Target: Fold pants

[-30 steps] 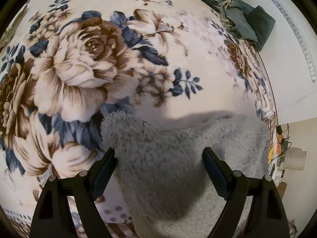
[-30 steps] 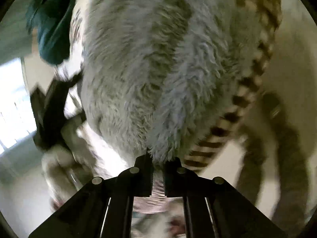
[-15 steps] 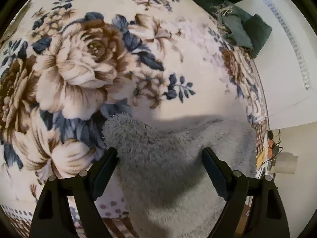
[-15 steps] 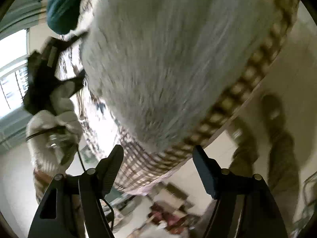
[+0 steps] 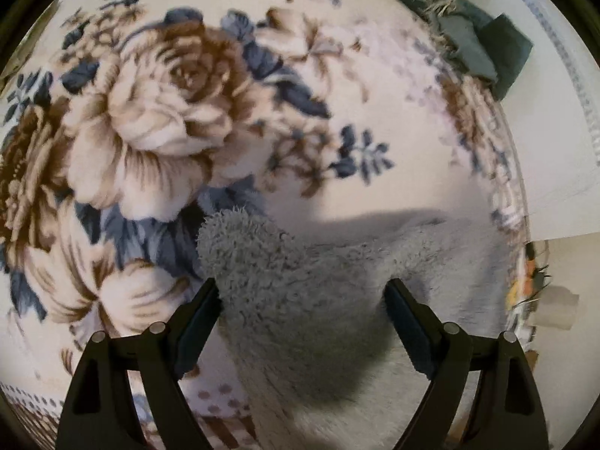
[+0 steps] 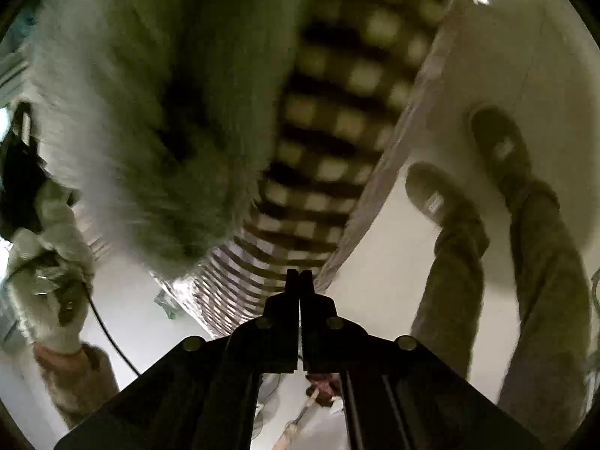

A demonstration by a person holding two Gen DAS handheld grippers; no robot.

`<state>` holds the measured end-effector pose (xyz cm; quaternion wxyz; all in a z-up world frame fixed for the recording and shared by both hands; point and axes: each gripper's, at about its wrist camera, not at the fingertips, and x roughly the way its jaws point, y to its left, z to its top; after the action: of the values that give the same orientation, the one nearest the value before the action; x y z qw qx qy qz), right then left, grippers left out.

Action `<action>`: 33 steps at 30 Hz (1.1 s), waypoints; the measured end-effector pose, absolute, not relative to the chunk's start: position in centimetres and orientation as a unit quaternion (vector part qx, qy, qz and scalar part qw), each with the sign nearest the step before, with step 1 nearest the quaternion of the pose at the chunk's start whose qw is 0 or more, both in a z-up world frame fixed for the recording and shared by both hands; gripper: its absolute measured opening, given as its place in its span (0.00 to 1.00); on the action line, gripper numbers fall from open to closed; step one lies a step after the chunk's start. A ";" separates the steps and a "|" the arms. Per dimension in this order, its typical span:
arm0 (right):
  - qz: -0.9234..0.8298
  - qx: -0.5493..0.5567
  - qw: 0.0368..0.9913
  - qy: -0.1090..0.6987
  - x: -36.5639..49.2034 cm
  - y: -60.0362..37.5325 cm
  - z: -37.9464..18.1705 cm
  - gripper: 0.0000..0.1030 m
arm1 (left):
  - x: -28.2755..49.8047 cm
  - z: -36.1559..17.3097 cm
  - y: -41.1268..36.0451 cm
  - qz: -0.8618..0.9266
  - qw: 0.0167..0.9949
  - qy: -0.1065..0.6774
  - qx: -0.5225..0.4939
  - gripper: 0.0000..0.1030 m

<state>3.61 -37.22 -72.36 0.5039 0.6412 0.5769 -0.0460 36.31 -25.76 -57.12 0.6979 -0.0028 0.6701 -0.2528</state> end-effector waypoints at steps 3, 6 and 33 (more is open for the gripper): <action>-0.072 0.626 0.542 0.556 1.6 -41.9 -69.7 0.28 | 35.8 -52.6 -26.5 -0.271 0.724 0.634 0.024 0.85; -0.105 0.647 0.565 0.501 0.1 -47.0 -68.0 0.72 | 35.4 -49.6 -29.5 -0.300 0.729 0.614 0.048 0.85; -0.114 0.613 0.621 0.476 4.3 -58.5 -68.4 0.81 | 35.3 -52.5 -40.6 -0.335 0.690 0.641 0.040 0.85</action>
<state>4.35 -58.49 -68.36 0.6209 0.6127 0.4755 -0.1141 35.29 -40.60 -52.46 0.6898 0.0395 0.6408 -0.3346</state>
